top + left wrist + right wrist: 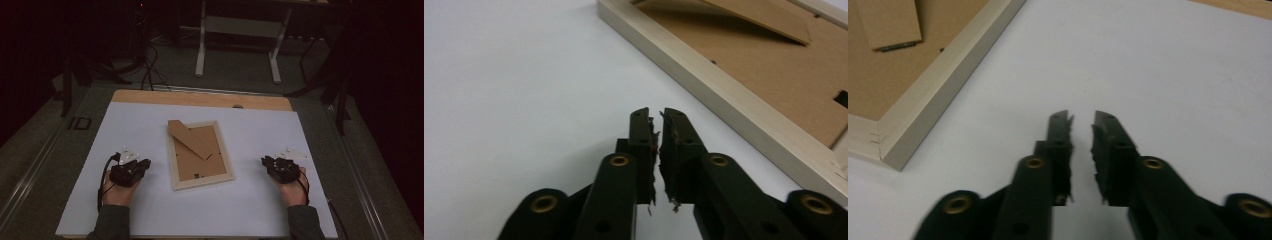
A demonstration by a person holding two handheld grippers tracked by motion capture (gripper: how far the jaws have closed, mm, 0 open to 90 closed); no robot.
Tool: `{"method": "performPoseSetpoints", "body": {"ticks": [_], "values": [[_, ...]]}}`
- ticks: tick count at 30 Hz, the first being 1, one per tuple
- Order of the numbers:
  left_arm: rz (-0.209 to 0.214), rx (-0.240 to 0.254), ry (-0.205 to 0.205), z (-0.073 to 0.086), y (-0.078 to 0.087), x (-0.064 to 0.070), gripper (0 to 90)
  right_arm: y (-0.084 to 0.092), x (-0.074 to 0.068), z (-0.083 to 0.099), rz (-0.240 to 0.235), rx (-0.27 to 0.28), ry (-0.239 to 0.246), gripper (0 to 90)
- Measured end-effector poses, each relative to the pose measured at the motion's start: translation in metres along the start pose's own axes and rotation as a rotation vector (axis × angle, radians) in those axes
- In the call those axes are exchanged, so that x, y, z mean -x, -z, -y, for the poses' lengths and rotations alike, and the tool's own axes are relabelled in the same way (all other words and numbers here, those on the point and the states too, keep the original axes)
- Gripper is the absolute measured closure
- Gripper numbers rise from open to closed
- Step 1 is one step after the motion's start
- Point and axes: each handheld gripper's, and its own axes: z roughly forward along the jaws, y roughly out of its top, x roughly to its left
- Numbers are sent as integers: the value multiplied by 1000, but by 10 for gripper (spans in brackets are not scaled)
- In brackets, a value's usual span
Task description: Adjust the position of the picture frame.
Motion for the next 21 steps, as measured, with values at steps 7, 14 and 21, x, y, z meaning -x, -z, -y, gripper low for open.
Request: {"method": "performPoseSetpoints", "body": {"ticks": [7,14,21], "values": [[33,-7,-19,0,-3,6,900,1,2,1,1,-1,-10,896],[79,-21,-33,0,-7,15,900,0,-1,1,-6,-4,-6,896],[100,-41,-58,1,-11,22,900,-3,-5,0,-15,-9,3,897]]}}
